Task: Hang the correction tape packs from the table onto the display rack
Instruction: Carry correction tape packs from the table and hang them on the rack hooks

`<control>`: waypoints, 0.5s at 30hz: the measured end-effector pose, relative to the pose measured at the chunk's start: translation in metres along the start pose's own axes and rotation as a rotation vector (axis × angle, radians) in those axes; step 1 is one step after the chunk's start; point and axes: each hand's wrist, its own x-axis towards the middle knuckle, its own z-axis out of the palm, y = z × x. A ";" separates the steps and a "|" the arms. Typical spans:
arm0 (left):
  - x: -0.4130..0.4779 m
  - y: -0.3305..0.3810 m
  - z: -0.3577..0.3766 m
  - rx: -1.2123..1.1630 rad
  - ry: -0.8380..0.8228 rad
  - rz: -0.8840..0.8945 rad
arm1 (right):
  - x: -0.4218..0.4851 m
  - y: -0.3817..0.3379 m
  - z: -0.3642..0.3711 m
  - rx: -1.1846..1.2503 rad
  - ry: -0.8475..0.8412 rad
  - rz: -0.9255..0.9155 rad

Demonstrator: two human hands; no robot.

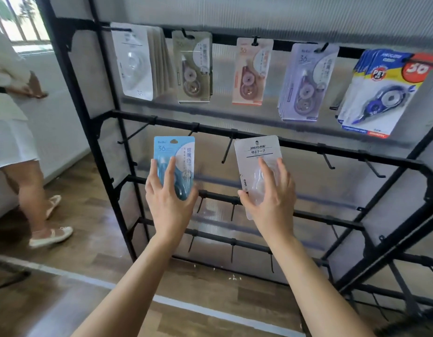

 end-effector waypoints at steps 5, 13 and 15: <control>0.026 -0.029 0.006 -0.047 0.001 0.055 | 0.006 -0.015 0.030 -0.021 0.021 0.018; 0.072 -0.082 0.007 -0.130 -0.095 0.169 | 0.001 -0.052 0.073 -0.117 0.107 0.157; 0.080 -0.096 0.002 -0.138 -0.115 0.195 | -0.001 -0.063 0.084 -0.136 0.128 0.186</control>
